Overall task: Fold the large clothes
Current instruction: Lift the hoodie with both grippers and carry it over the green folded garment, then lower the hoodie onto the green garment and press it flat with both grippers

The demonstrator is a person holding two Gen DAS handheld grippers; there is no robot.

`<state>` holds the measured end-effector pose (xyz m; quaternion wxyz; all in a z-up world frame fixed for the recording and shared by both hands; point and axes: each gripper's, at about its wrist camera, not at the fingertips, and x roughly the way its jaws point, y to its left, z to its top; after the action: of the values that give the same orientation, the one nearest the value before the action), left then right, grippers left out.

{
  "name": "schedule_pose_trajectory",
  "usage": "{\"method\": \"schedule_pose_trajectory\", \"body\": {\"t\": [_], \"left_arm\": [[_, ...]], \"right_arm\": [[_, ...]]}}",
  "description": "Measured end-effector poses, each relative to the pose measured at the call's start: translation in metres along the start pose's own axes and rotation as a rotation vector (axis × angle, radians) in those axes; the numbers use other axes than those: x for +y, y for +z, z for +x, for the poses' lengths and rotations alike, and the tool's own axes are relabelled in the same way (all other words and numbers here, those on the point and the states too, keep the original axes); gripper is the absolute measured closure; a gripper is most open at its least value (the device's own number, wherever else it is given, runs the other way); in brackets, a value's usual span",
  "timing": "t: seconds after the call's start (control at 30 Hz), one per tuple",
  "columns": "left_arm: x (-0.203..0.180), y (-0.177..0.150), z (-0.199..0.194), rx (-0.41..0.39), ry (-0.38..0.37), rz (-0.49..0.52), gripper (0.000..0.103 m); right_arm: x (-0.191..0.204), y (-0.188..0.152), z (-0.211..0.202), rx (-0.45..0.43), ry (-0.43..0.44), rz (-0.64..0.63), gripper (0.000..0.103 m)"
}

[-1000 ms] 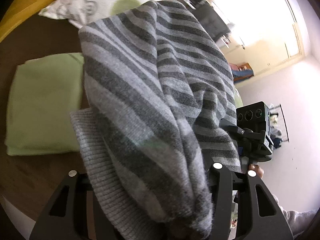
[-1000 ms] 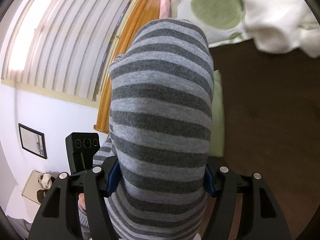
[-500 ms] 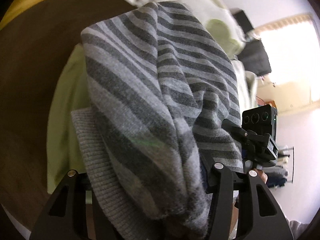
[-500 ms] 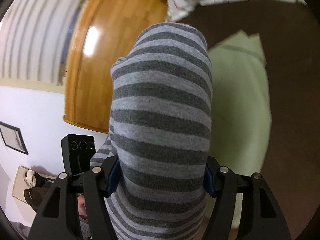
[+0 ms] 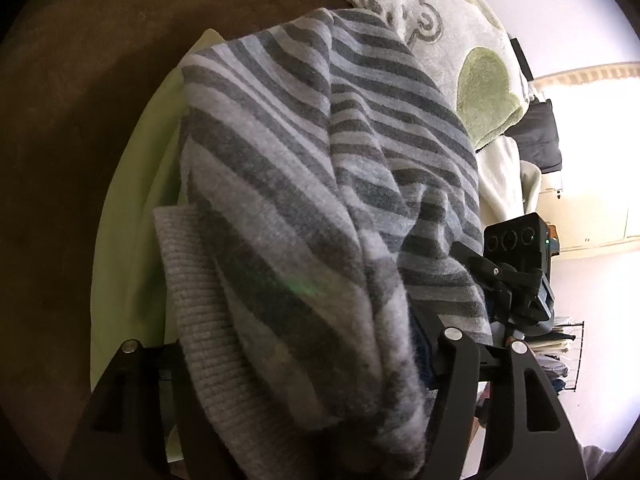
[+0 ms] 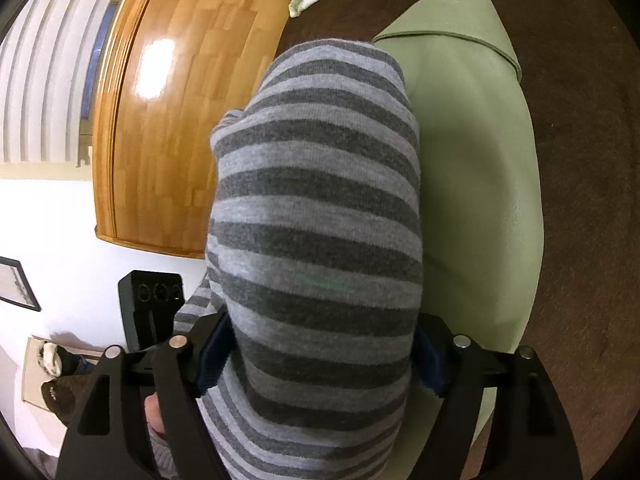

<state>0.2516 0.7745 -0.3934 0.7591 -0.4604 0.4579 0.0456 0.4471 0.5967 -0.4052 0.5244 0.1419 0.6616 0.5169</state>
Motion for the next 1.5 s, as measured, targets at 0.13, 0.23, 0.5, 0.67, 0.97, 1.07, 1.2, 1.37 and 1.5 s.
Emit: {"method": "schedule_pose_trajectory", "body": {"t": [0.13,0.23,0.5,0.67,0.97,1.07,1.2,1.37,1.5], "left_arm": [[0.002,-0.002,-0.011,0.006,0.002,-0.014,0.031],[0.000,0.001,-0.020,0.022,0.002,-0.011,0.024],[-0.026,-0.006,-0.069,-0.018,0.162,0.115,0.006],[-0.054,-0.023,-0.092,-0.073,0.300,0.191,0.006],[-0.096,-0.041,-0.084,-0.142,0.288,0.236,0.006],[-0.103,-0.044,-0.071,-0.137,0.284,0.257,0.006],[-0.097,-0.046,-0.049,-0.116,0.261,0.245,0.006],[-0.071,-0.051,-0.034,-0.120,0.264,0.217,0.006],[-0.047,-0.055,-0.036,-0.157,0.191,0.147,0.006]], "right_arm": [[0.011,-0.002,-0.005,-0.019,-0.035,0.019,0.017],[0.019,-0.002,-0.022,-0.048,-0.060,0.028,0.017],[0.066,0.003,-0.101,-0.202,-0.263,-0.119,0.006],[0.091,0.004,-0.098,-0.207,-0.452,-0.270,0.006],[0.114,0.016,-0.033,-0.171,-0.609,-0.367,0.036],[0.117,0.020,-0.014,-0.154,-0.639,-0.396,0.053],[0.118,0.027,0.004,-0.170,-0.658,-0.410,0.065],[0.109,0.042,0.017,-0.157,-0.635,-0.390,0.065],[0.101,0.052,0.040,-0.096,-0.704,-0.407,0.064]]}}
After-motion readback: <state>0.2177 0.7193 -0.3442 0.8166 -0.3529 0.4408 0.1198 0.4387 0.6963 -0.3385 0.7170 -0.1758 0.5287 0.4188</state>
